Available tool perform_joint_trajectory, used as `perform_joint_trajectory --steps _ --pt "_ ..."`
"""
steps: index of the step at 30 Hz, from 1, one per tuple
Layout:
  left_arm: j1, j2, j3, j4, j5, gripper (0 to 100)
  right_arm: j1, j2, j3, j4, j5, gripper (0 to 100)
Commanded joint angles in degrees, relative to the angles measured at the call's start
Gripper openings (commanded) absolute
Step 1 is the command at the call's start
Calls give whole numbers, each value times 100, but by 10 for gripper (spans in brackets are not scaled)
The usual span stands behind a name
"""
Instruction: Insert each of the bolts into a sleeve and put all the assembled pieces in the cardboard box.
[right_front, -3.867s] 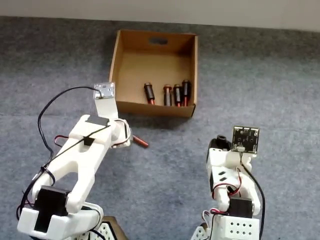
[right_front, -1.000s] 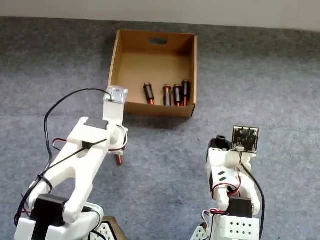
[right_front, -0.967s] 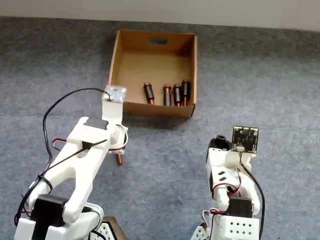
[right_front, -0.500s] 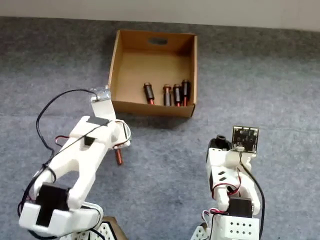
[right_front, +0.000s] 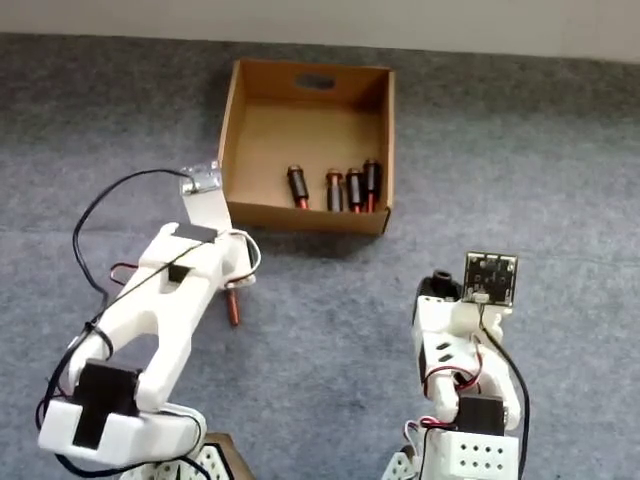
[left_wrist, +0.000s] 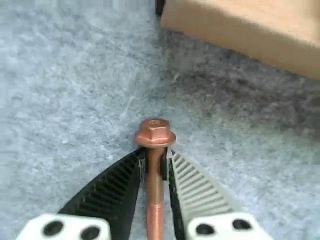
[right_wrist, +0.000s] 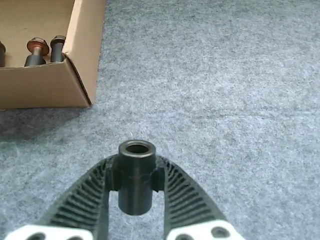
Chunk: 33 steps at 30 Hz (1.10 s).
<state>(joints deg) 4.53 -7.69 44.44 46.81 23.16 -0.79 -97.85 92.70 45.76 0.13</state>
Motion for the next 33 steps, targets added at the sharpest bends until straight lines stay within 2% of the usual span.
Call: perform_joint_trajectory --steps 1,5,9,14,17,23,33 --pt "321 -382 171 62 -510 8 31 -84 -31 -40 -44 5" --pt "804 -769 681 26 -1125 8 31 -84 -31 -40 -44 5" --pt "1024 -989 840 -44 -1231 24 31 -84 -31 -40 -44 5" --pt "1015 -989 875 -35 -1222 177 31 -84 -31 -40 -44 5" --pt "1015 -989 875 -35 -1222 232 31 -84 -31 -40 -44 5" --pt "1015 -989 866 -70 -1231 199 31 -84 -22 -40 -44 5" --pt "1007 -980 980 -211 -1257 88 31 -84 40 -40 -44 5"
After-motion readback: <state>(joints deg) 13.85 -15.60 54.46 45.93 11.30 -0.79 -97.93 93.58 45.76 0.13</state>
